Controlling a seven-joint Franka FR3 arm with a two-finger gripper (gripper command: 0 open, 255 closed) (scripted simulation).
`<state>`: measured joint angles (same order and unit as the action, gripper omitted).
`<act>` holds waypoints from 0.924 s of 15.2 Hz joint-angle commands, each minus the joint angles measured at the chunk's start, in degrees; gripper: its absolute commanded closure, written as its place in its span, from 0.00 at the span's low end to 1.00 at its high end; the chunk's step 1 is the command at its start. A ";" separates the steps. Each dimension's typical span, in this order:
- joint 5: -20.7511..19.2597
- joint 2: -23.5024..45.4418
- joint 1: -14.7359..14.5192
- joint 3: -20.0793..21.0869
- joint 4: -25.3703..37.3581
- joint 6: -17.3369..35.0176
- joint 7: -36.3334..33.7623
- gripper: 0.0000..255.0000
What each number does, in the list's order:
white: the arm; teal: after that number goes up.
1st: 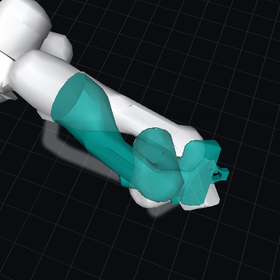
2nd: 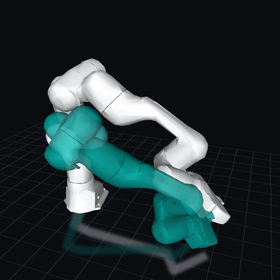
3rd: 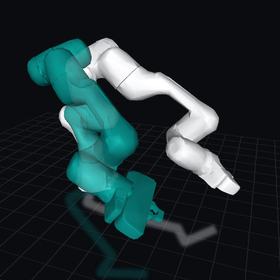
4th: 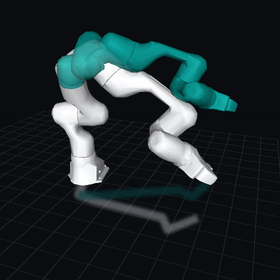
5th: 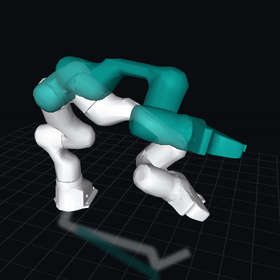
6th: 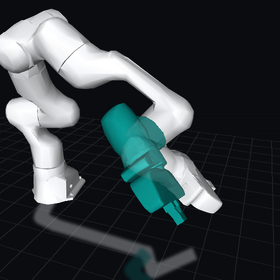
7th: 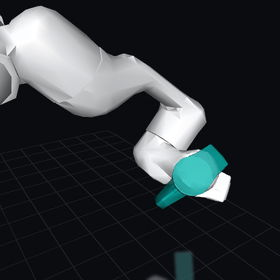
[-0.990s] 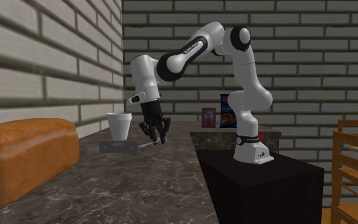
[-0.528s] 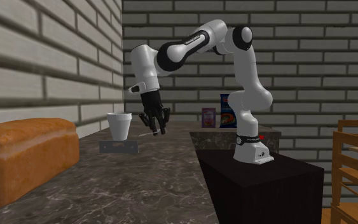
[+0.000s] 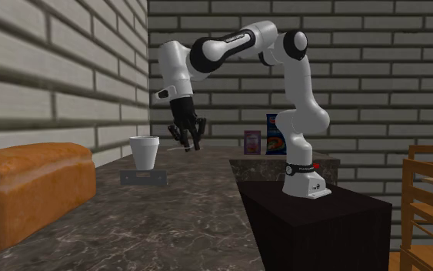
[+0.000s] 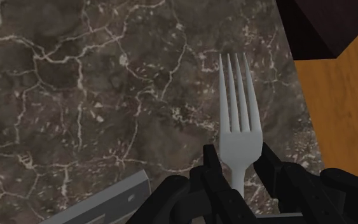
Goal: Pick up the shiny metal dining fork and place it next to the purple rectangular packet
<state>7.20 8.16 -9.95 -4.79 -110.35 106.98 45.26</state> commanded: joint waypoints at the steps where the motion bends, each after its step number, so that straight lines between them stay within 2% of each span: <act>1: -0.12 -0.60 0.03 -0.04 1.04 -1.65 -0.16 1.00; 14: -0.54 -2.74 0.10 -0.13 8.41 -11.09 -1.22 1.00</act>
<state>6.67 5.45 -9.81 -4.95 -102.75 96.71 44.21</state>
